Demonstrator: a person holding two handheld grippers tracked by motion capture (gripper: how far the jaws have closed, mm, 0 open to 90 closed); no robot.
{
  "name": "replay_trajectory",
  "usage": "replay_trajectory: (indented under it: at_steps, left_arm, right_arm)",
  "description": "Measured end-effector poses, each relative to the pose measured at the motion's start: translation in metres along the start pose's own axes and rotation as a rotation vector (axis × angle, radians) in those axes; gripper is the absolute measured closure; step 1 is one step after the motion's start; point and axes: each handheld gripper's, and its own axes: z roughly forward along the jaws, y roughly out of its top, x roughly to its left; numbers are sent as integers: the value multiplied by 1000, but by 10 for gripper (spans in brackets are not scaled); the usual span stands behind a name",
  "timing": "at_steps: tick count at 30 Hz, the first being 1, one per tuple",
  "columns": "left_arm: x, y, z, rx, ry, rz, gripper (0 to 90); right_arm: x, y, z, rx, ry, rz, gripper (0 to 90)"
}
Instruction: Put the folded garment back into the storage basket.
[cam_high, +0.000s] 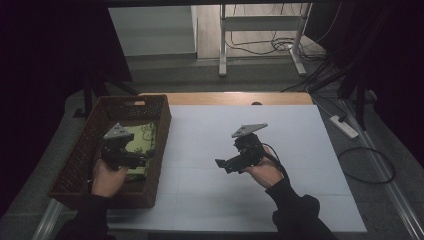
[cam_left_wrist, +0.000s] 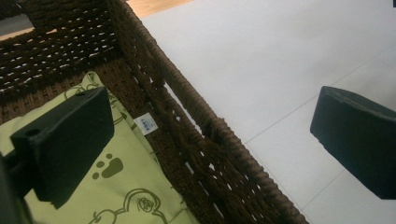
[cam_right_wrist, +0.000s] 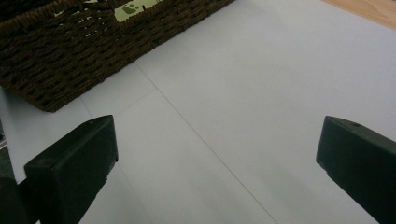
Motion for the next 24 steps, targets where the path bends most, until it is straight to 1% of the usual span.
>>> replay_trajectory:
  at_steps: [6, 12, 17, 20, 24]
  left_arm:
    - [0, -4, -4, -3, 2, 3, 0]
    - [-1, -7, -6, -1, -5, -7, 0]
    - [-1, -9, -11, -16, -14, -18, 0]
    - [-1, -11, -14, -34, -28, -16, 0]
    - [-1, -12, -18, -41, -30, -18, 0]
  right_arm:
    - [-2, -5, -5, 1, -4, 7, 0]
    - [-2, -11, -9, 2, -12, -3, 0]
    - [-3, -17, -14, 6, -17, -3, 0]
    - [-4, -22, -17, 7, -22, 0, 0]
    - [-5, -26, -21, 8, -28, 6, 0]
